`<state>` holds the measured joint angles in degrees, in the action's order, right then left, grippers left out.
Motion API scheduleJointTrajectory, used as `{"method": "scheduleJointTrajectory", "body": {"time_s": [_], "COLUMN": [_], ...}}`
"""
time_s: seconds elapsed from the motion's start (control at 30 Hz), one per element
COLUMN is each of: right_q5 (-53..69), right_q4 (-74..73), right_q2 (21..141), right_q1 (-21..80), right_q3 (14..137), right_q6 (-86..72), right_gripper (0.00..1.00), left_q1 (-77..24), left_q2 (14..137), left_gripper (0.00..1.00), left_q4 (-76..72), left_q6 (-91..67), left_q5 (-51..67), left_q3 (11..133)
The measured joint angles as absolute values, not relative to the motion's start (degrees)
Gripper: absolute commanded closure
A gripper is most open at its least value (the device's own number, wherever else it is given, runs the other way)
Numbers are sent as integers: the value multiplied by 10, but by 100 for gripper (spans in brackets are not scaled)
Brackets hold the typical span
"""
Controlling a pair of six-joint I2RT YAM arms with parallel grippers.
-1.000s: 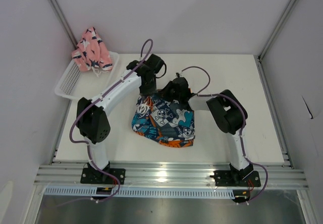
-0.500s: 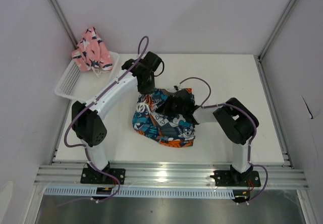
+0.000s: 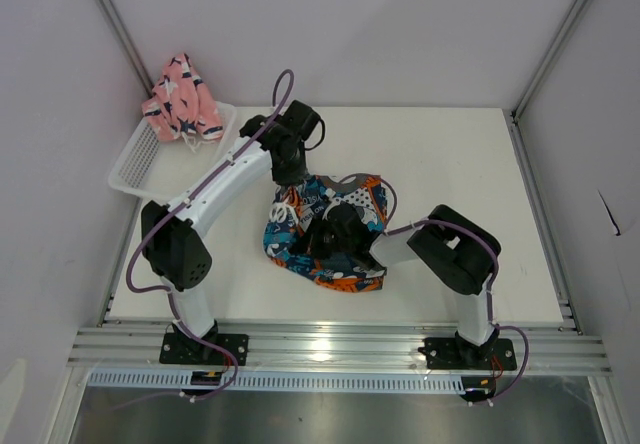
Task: Fold and stack the shorts
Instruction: Fold the shorts
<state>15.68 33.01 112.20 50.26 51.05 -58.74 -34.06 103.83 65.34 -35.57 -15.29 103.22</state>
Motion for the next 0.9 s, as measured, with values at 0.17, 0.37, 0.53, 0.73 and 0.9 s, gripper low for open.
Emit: {"method": "scheduleJointTrajectory", "body": {"time_s": [0.17,0.37,0.53,0.73,0.9], "right_q5": [154,153,155,154,153], "right_q4": [340,351,371,408,405], "right_q2": [1122,1129,1164,1199,1200], "right_q1": [503,506,512,526,528], "right_q3": [496,496,500,528,531], "right_q6": [-589,-590,-602,-617,-619], "right_gripper": [94,94,95,95,94], "left_q1": [-341,-341,-341,-341,-344], "left_q2": [1038,1038,1035,1005,993], "left_gripper": [100,100,100,100,100], "left_q4": [657,659,659,644,633], "left_q6": [-356,-356,-361,-377,-389], "left_q5": [-153,-153,-146,-132,-128], "left_q3": [1037,1037,1037,1018,1011]}}
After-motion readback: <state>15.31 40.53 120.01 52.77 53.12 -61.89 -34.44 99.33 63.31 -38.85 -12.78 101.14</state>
